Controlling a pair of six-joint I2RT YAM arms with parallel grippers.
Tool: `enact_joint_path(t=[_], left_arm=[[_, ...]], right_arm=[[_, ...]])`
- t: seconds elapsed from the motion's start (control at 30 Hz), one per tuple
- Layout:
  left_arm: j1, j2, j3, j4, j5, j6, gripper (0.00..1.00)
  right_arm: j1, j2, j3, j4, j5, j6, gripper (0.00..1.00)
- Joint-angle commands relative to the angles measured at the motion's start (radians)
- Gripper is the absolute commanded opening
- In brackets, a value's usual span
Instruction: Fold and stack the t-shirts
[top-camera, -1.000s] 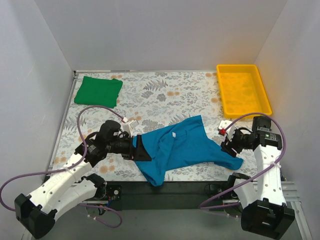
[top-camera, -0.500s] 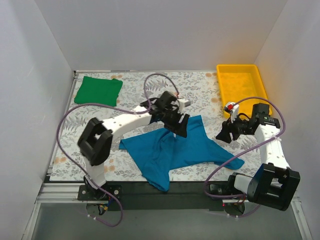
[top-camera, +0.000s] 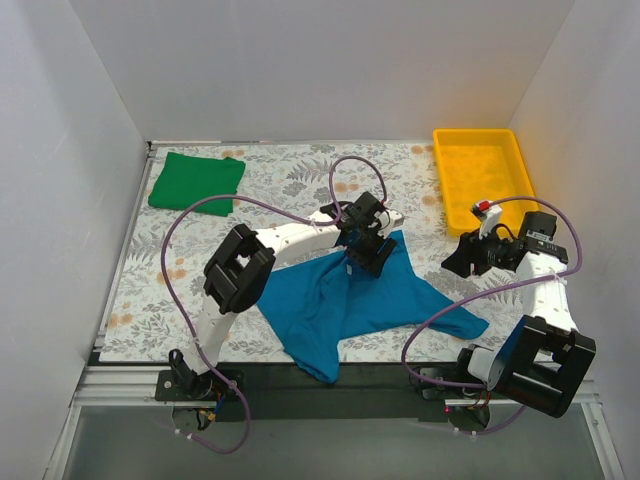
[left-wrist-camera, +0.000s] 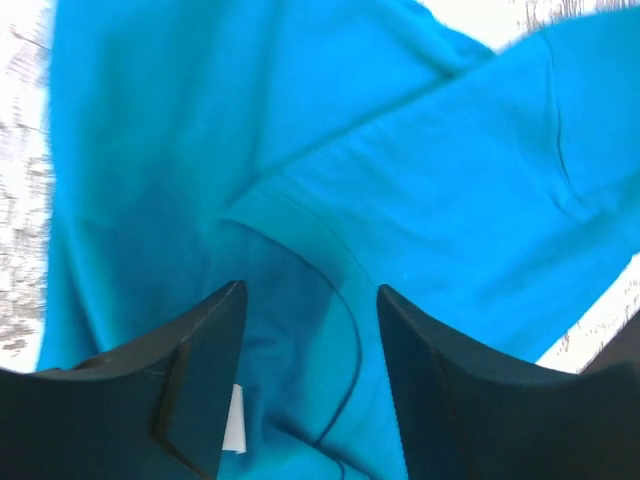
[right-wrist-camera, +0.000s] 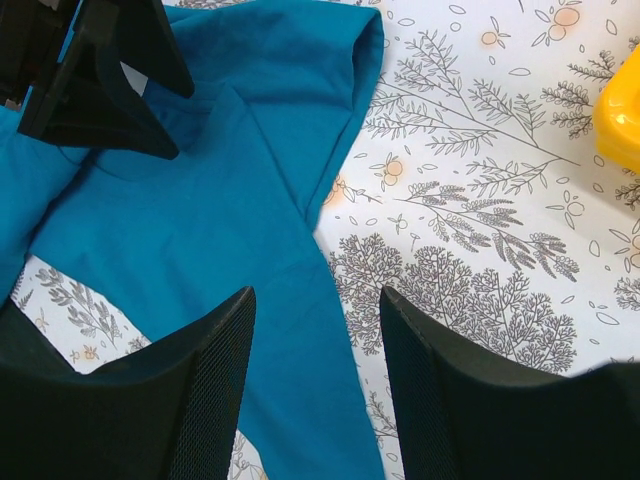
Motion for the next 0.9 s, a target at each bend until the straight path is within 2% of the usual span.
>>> enact_joint_path(t=[0.0,0.33,0.67,0.8,0.87], left_arm=[[0.004,-0.012,0.047,0.015,-0.07,-0.02,0.5],[0.004,0.047,0.097,0.029,-0.092,-0.028,0.4],[0.004,0.083,0.127,0.02,-0.129,-0.015,0.39],[0.004,0.094,0.134,0.02,-0.112,-0.015,0.3],[0.004,0.097,0.137,0.021,-0.106,-0.018,0.29]], right_arm=[[-0.003,0.001,-0.009,0.041,-0.038,0.022,0.59],[-0.003,-0.005,-0.015,0.049,-0.042,0.024,0.59],[-0.003,-0.011,-0.017,0.049,-0.047,0.022,0.59],[-0.003,-0.01,-0.017,0.046,-0.05,0.021,0.59],[-0.003,-0.01,-0.017,0.046,-0.053,0.019,0.59]])
